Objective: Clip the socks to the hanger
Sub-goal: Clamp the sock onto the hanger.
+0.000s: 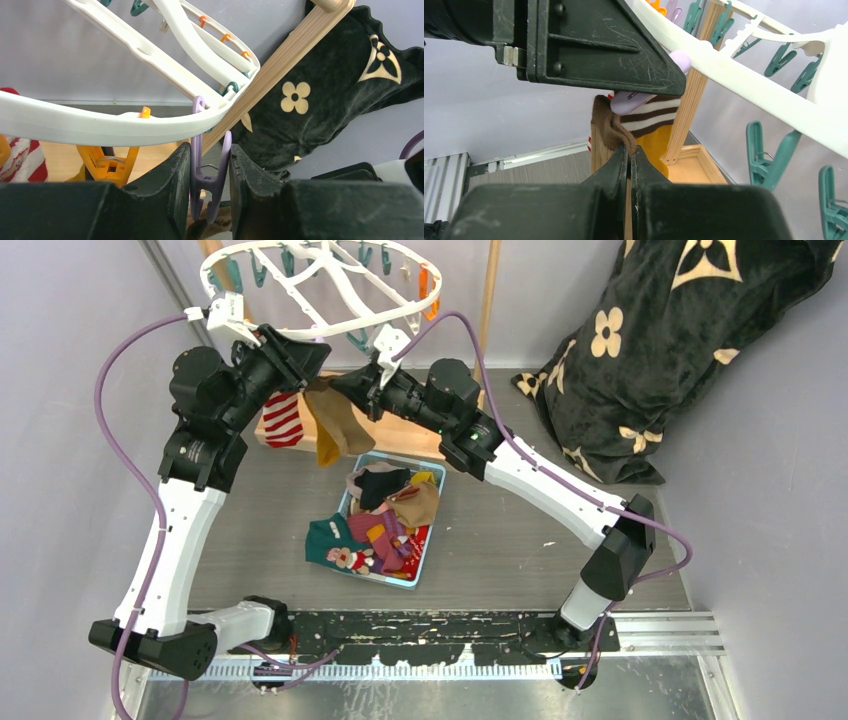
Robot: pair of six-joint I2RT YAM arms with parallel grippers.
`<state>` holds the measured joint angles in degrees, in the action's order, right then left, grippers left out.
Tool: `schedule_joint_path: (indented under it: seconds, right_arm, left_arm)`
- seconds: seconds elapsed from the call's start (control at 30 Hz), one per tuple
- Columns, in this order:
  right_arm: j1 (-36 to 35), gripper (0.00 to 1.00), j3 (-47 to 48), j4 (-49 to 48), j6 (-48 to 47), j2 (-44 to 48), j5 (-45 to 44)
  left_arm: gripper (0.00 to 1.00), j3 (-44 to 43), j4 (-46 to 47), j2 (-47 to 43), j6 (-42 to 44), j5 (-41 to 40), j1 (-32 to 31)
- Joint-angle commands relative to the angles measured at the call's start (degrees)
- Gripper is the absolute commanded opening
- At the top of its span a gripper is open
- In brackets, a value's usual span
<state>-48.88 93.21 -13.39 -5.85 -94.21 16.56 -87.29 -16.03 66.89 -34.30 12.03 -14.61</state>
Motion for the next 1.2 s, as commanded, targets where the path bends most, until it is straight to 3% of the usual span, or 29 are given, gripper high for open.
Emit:
schedule_joint_path:
  seconds: [0.0, 1.17]
  right_arm:
    - [-0.1, 0.01, 1.2, -5.0, 1.7, 2.0, 1.3]
    - [0.0, 0.01, 4.1, -2.9, 5.8, -1.6, 2.5]
  left_arm:
    - [0.00, -2.4, 3.0, -0.3, -0.3, 1.0, 0.0]
    - [0.00, -2.7, 3.4, 0.0, -0.7, 1.5, -0.1]
